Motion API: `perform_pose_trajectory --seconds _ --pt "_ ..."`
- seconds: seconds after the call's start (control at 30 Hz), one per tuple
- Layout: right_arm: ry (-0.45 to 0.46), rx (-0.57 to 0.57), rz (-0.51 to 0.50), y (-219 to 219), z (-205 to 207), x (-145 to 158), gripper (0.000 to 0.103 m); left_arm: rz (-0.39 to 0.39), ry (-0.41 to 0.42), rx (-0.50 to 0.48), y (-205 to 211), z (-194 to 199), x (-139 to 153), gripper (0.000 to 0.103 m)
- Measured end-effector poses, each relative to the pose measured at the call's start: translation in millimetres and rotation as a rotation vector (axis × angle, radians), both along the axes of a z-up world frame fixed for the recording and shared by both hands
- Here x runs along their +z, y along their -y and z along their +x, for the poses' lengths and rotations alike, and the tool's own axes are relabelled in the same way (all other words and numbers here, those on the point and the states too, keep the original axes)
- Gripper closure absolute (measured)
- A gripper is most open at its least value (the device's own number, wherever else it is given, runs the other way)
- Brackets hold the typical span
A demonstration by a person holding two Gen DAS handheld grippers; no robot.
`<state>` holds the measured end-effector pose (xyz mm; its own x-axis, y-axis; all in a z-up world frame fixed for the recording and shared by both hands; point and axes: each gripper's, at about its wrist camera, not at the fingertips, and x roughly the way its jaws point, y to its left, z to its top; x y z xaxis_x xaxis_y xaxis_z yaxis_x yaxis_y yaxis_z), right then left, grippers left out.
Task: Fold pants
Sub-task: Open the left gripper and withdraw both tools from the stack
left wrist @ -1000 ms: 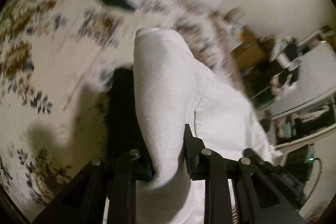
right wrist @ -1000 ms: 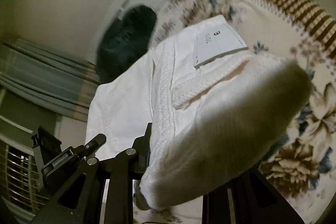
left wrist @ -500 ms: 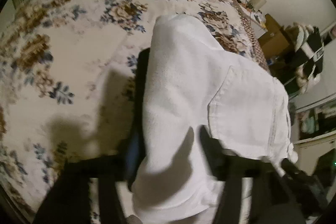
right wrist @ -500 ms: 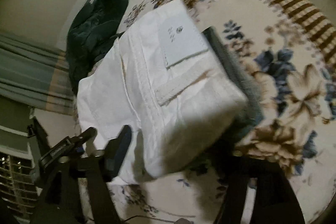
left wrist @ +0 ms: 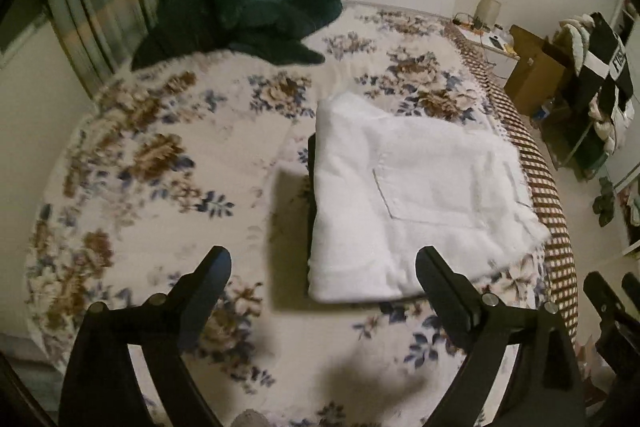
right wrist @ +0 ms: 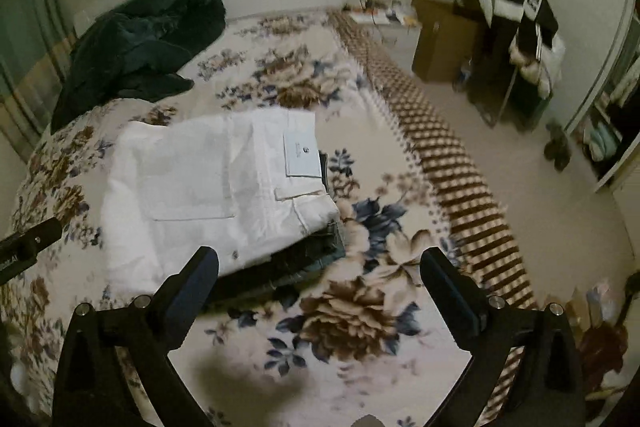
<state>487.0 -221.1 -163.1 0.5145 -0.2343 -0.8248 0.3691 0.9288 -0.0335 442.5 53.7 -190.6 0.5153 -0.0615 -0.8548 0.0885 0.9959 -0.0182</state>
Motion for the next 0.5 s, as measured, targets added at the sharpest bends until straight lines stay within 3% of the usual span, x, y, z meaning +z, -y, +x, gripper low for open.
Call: perform_pose_trajectory --seconds 0.17,0.5 --pt "0.075 0.041 -0.011 -20.7 -53.7 69.2 0.001 0.025 0.083 -0.013 3.9 -64.1 59.6 0.009" --pt "0.221 0.113 -0.035 -49.9 -184.5 183.2 0.001 0.021 0.215 -0.009 12.2 -177.5 143.0 0.009"
